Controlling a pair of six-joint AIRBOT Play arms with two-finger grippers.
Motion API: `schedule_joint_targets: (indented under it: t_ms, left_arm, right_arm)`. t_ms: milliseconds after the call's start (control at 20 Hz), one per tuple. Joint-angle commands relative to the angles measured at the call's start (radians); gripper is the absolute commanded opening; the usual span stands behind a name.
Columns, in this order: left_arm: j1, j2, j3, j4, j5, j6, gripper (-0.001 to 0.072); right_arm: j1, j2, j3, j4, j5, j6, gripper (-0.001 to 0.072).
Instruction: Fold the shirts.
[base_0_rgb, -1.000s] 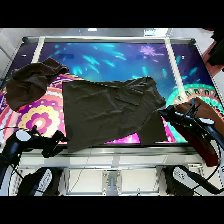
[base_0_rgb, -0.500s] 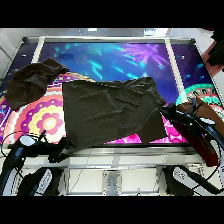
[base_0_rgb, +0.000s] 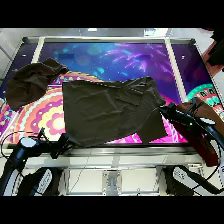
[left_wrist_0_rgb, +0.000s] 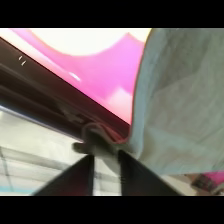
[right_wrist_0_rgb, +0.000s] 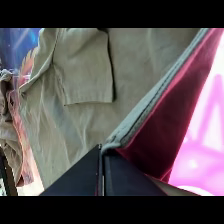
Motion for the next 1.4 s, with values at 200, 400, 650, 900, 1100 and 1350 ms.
schedule_joint_targets:
  t_ms: [200, 400, 650, 900, 1100, 1350]
  left_arm:
    - [0.000, 0.000, 0.054, -0.097, 0.079, 0.089, 0.0009]
    - [0.000, 0.033, 0.348, -0.243, 0.088, 0.336, 0.0009]
    - [0.000, 0.153, 0.856, -0.243, 0.093, 0.465, 0.0008]
    - [0.002, 0.248, 1.297, -0.012, 0.146, 0.456, 0.0008]
    - [0.002, 0.249, 1.548, 0.165, 0.207, 0.399, 0.0007]
    - [0.002, 0.164, 1.579, 0.297, 0.082, 0.307, 0.0006]
  right_arm:
    - [-0.002, 0.033, 0.019, 0.029, 0.063, -0.114, 0.0026]
    - [-0.013, 0.208, 0.158, -0.023, 0.167, -0.120, 0.0025]
    - [-0.125, 0.527, 0.438, -0.090, 0.328, 0.063, 0.0024]
    - [-0.261, 0.743, 0.816, -0.092, 0.331, 0.152, 0.0022]
    - [-0.270, 0.713, 1.100, -0.136, 0.327, 0.182, 0.0021]
    - [-0.270, 0.553, 1.152, -0.186, 0.419, 0.219, 0.0021]
